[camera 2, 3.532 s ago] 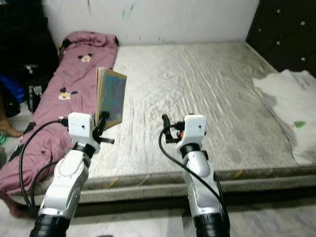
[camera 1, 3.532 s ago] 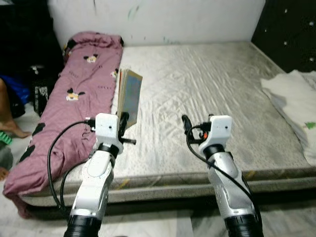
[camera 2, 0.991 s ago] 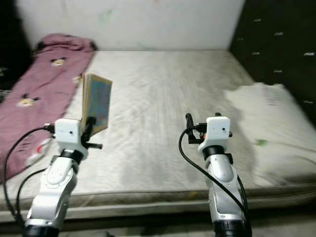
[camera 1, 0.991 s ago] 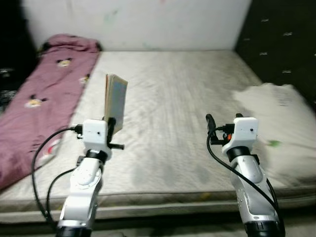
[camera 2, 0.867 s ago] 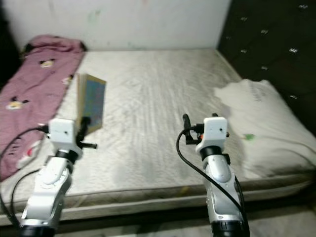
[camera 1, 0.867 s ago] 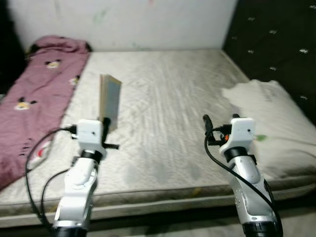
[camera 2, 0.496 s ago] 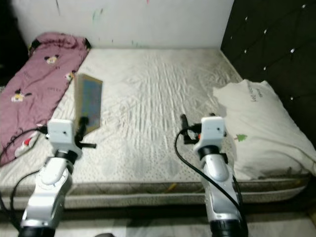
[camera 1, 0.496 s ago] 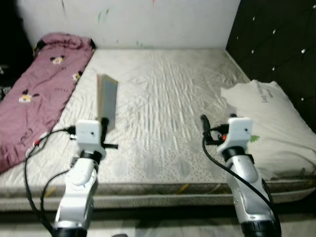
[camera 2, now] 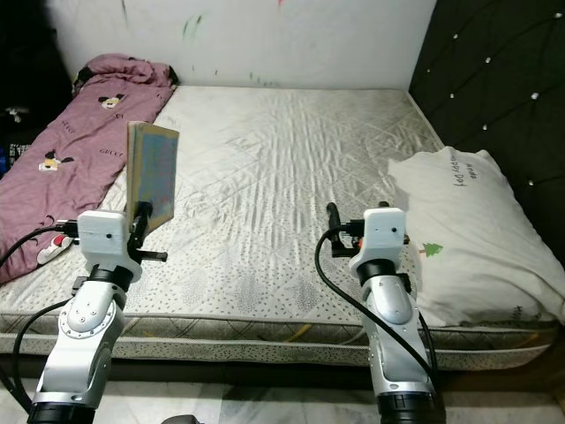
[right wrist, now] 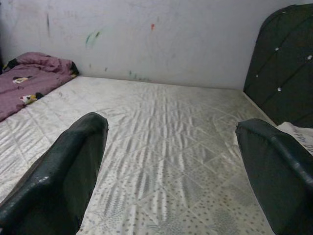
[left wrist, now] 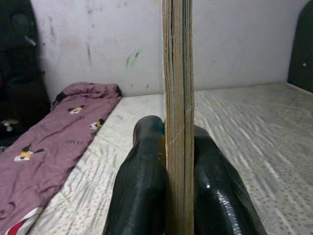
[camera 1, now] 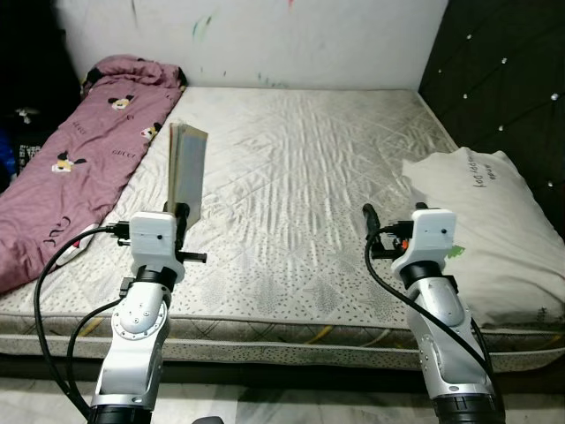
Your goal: Clean up the room
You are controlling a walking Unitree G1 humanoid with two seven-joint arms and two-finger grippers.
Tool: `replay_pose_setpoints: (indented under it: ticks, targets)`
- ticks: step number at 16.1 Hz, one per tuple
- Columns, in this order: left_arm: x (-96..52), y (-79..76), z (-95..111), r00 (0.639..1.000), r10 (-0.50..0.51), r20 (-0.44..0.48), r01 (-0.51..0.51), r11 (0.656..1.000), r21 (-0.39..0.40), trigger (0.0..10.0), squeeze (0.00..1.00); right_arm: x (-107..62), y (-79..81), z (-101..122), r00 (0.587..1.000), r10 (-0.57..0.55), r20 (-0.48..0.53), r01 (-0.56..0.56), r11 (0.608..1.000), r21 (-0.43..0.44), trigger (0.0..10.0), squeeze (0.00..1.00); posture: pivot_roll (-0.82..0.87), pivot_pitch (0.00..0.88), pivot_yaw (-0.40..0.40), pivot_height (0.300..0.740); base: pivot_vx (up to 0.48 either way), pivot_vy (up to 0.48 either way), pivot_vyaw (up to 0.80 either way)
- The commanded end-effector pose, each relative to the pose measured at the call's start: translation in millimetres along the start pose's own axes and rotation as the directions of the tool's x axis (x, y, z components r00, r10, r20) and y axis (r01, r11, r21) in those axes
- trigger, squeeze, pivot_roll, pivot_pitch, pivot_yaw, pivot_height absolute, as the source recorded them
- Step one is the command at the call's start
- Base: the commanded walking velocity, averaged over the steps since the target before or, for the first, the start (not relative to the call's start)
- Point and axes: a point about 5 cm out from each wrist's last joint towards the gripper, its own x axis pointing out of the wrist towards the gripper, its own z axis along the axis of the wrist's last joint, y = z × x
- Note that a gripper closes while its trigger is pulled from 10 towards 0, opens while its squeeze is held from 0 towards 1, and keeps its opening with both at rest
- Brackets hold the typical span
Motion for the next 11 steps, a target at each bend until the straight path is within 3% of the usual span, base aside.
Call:
replay_pose_setpoints:
  ticks: [1, 4, 11]
  targets:
    - [2.9, 4.7, 6, 0.999, 0.016, 0.03, -0.016, 1.0, 0.005, 10.0, 0.0, 2.2, 1.0, 1, 1.0, 0.004, 0.004, -0.004, 1.0, 0.005, 10.0, 0.0, 0.04, 0.0, 0.007, 0.74, 0.0, 0.0, 0.0]
    - [0.0, 13.6, 0, 0.996, 0.083, -0.015, -0.082, 0.997, 0.011, 10.0, 0.0, 1.1, -2.2, -2, 1.0, -0.016, -0.009, 0.017, 1.0, 0.013, 10.0, 0.0, 0.04, 0.0, 0.01, 0.74, 0.0, 0.0, 0.0]
    - [-1.0, 3.3, -2, 1.0, -0.004, -0.016, 0.004, 1.0, 0.008, 10.0, 0.0, 3.4, -0.5, -5, 1.0, -0.005, -0.02, 0.005, 1.0, 0.01, 10.0, 0.0, 0.04, 0.0, -0.001, 0.74, 0.0, 0.0, 0.0]
